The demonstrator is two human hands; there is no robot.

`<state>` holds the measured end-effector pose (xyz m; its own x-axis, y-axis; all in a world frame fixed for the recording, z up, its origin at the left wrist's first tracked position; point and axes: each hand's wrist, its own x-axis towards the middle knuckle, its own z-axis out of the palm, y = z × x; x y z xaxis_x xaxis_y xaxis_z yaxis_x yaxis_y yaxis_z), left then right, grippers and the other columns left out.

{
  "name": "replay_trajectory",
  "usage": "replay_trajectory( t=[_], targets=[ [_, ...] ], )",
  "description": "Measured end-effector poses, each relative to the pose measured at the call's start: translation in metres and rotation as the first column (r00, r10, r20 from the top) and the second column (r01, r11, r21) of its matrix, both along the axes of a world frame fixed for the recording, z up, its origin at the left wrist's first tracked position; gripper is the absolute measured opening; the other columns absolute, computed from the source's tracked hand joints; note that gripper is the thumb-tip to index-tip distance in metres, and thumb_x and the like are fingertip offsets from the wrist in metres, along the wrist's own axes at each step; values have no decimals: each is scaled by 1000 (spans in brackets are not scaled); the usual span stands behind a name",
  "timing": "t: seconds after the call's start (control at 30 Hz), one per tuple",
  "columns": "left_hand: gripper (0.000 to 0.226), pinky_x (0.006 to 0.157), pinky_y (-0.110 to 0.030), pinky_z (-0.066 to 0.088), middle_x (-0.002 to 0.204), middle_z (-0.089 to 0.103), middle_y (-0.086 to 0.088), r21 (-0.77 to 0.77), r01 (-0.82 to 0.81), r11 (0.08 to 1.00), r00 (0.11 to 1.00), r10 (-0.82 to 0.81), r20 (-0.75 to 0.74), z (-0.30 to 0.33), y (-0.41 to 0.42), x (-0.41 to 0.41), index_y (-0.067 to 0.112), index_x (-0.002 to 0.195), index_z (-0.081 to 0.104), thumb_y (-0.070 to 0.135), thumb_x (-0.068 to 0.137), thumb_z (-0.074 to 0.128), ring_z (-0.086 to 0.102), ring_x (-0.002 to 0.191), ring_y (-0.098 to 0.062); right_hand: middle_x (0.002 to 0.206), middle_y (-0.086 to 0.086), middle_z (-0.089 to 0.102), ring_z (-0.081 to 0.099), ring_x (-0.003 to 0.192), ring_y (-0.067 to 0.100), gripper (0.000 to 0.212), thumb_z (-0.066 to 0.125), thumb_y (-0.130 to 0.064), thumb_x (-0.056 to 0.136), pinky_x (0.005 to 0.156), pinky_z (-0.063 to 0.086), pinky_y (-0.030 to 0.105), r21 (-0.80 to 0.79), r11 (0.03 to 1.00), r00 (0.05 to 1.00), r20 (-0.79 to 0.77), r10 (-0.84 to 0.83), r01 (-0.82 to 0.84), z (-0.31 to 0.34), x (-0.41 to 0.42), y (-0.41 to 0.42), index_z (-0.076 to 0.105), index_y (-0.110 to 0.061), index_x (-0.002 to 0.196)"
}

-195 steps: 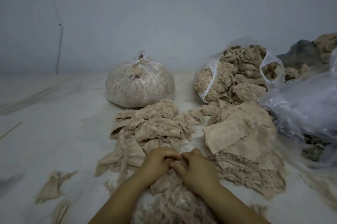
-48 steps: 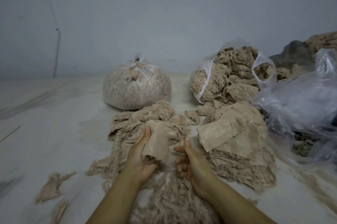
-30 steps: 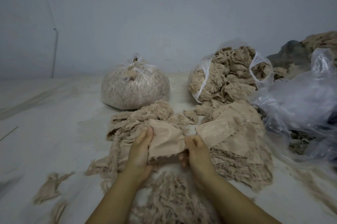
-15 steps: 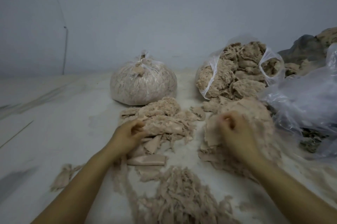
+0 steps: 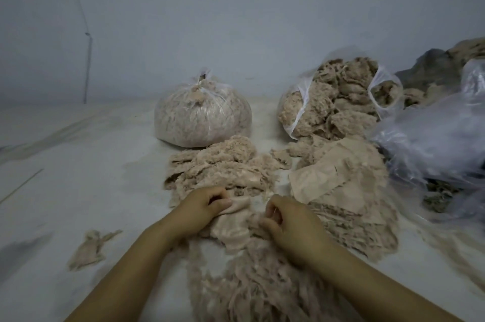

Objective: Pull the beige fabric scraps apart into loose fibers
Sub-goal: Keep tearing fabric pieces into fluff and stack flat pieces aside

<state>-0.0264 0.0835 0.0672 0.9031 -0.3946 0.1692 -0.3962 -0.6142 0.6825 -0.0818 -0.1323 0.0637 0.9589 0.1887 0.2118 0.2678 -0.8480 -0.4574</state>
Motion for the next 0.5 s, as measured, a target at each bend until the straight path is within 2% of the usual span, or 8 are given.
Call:
replay_trajectory(
  t=[0.07,0.1,0.2,0.27,0.33,0.43,0.47,0.5],
  targets=[
    [22,62,-23,35,78,58,-8,85,-36,996,999,37,-12,-4,0,3,9,78,56,22,95,54,46,66,-9,113,-2,50,54,103,19,30,55,-44,91,81,43,28,-81,996,997,-61,-45,40,-4,8,3,52,-25,114],
    [23,64,-25,35,78,56,-8,132,-52,990,998,55,-24,-7,3,3,9,77,54,23,95,53,46,67,-11,117,0,50,53,108,21,33,54,-42,92,84,44,28,-127,991,993,-100,-55,42,-8,13,5,54,-21,117],
    [27,64,-27,35,73,53,0,169,-69,983,996,76,-36,-15,14,2,17,70,50,24,96,53,45,65,-9,99,3,61,59,95,22,17,53,-34,95,74,45,29,-69,996,997,-55,-60,56,-7,17,8,59,-18,97],
    [26,63,-24,36,72,56,4,86,-87,992,995,90,-32,-15,17,1,24,69,53,24,95,55,46,63,-4,81,-1,58,56,79,20,19,54,-35,95,64,40,29,54,995,995,56,-87,83,7,18,1,51,-21,83],
    [21,62,-20,40,75,62,4,-27,-104,994,994,103,-36,-12,15,1,25,72,61,23,93,59,51,65,-4,79,-1,60,55,75,20,19,58,-35,93,64,42,31,154,978,966,196,-167,138,28,22,-15,55,-20,80],
    [17,59,-14,41,71,63,8,-241,-102,965,994,91,-57,-5,2,-1,25,74,66,16,88,65,53,63,-3,93,3,64,58,82,24,10,60,-32,91,69,47,35,195,940,888,319,-332,281,60,32,-49,60,-22,88],
    [17,59,-14,41,70,62,8,-285,-98,954,995,90,-41,-2,-4,-1,24,75,66,12,87,66,53,63,-3,104,6,60,57,86,27,10,59,-28,92,70,45,35,185,925,860,344,-378,332,65,34,-58,61,-21,99],
    [18,59,-13,41,70,62,6,-317,-93,944,996,90,-23,2,-12,-1,23,76,65,9,86,67,53,62,-2,116,9,54,57,90,29,20,59,-23,92,72,45,36,181,909,840,350,-415,374,67,35,-65,58,-18,111]
  ],
)
